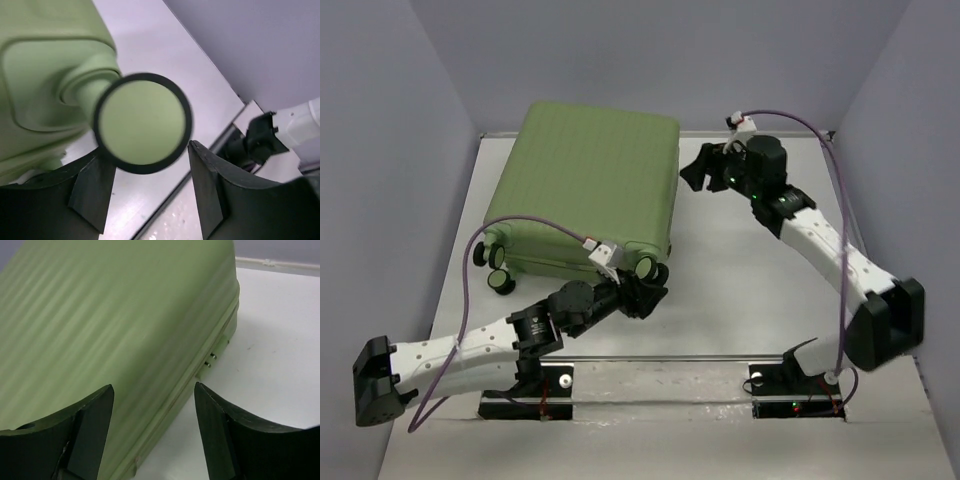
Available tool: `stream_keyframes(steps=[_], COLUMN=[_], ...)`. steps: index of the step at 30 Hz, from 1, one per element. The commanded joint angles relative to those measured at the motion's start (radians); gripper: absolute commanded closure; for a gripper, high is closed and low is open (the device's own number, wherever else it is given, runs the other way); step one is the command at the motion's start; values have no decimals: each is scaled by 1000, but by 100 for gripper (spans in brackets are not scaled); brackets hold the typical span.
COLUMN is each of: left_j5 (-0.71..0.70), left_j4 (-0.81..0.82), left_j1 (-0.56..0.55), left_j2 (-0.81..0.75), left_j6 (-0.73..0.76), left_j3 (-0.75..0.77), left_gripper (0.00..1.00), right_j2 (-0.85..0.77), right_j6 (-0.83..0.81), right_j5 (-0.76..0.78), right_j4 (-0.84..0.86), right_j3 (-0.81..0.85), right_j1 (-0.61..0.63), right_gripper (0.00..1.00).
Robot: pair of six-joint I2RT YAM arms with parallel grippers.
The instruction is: Pack the luggage
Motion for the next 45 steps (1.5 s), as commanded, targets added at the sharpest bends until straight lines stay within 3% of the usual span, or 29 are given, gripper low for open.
stream_keyframes(steps=[1, 3, 4, 8, 12, 13, 15, 16, 17, 18, 21, 24, 31, 34, 36, 45], left_j5=[88, 56, 44, -47, -76, -81, -81, -81, -84, -84, -88, -94, -154, -186, -206, 19], left_j4=[48, 34, 20, -35, -64, -84, -92, -102, -112, -134, -193, -222, -302, -380, -429, -311], left_j1=[-32, -32, -32, -29, -10, -6, -5, -5, -3, -2, 3, 4, 7, 10, 27, 199], left_j2=[49, 57, 63, 59, 74, 91, 97, 97, 97, 94, 89, 73, 13, -18, -20, 60], left_j6=[29, 23, 23, 3, 15, 13, 13, 9, 3, -2, -26, -55, -106, -144, -181, -135], left_j3=[101, 133, 142, 191, 247, 254, 261, 261, 259, 253, 241, 215, 176, 178, 185, 175], left_gripper=[94, 94, 94, 94, 94, 94, 92, 75, 75, 53, 20, 5, 1, 1, 1, 1], right_j2=[-257, -380, -412, -471, -376, -353, -272, -226, -203, -184, -126, -108, -118, -114, -115, -147], right_j6=[-14, 9, 17, 28, -24, -24, -35, -35, -32, -29, -29, -21, -58, -76, -70, -58], right_j5=[-20, -119, -170, -330, -431, -466, -512, -528, -536, -540, -542, -542, -551, -560, -571, -566], right_j4=[101, 226, 278, 569, 661, 697, 751, 781, 800, 810, 827, 847, 795, 758, 758, 771], right_j3=[-233, -445, -517, -819, -846, -852, -838, -824, -820, -817, -797, -798, -789, -769, -768, -798], right_j1=[-20, -20, -20, -20, -20, -20, -20, -20, -20, -20, -20, -20, -20, -20, -20, -20], right_gripper=[49, 85, 93, 93, 67, 55, 50, 49, 49, 49, 49, 49, 50, 59, 60, 58])
